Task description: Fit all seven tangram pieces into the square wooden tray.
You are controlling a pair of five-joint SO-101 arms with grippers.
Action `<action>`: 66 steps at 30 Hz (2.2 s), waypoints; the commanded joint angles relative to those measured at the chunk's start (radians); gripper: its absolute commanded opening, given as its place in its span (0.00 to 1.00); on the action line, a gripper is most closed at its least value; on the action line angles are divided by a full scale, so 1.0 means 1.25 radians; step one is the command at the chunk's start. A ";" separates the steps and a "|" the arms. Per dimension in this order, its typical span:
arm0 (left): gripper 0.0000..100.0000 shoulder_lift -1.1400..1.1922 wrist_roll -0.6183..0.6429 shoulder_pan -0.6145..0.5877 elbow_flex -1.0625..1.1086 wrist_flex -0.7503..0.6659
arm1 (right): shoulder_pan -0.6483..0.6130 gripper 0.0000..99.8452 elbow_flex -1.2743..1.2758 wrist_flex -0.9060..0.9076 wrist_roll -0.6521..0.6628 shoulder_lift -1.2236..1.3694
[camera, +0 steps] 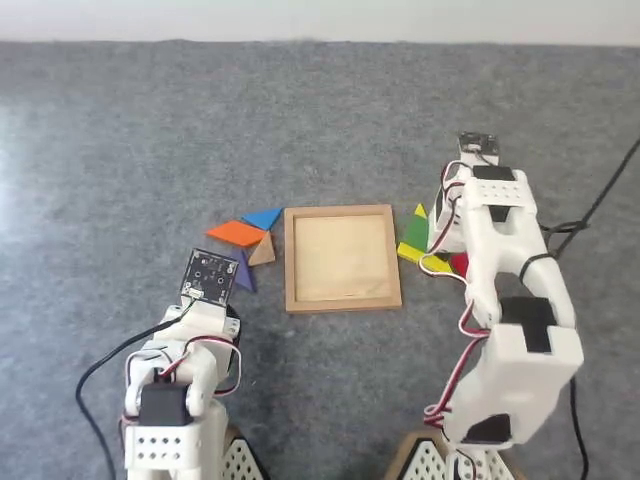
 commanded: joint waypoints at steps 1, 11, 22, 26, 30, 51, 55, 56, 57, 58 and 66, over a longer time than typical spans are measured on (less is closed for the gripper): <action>0.08 -0.018 -0.002 -0.001 -0.007 0.005 | 0.012 0.39 -0.068 -0.006 0.012 0.060; 0.08 -0.018 -0.002 -0.001 -0.007 0.005 | 0.036 0.32 -0.079 0.042 -0.001 0.085; 0.08 -0.018 -0.002 -0.001 -0.007 0.005 | 0.045 0.37 -0.037 0.034 0.026 0.083; 0.08 -0.018 -0.002 -0.001 -0.007 0.005 | 0.040 0.37 -0.037 0.060 0.119 0.084; 0.08 -0.018 -0.002 -0.001 -0.007 0.005 | 0.045 0.37 -0.032 0.062 0.168 0.089; 0.08 -0.018 -0.002 -0.001 -0.007 0.005 | 0.042 0.37 0.174 -0.046 0.214 -0.137; 0.08 -0.018 -0.002 -0.001 -0.007 0.005 | 0.047 0.37 0.180 -0.060 0.234 -0.129; 0.08 -0.018 -0.002 -0.001 -0.007 0.005 | 0.048 0.37 0.180 -0.077 0.250 -0.120; 0.08 -0.018 -0.002 -0.001 -0.007 0.005 | 0.048 0.37 0.180 -0.094 0.270 -0.107; 0.08 -0.018 -0.002 -0.001 -0.007 0.005 | 0.048 0.37 0.180 -0.110 0.290 -0.099; 0.08 -0.018 -0.002 -0.001 -0.007 0.005 | 0.044 0.37 0.160 -0.136 0.328 -0.079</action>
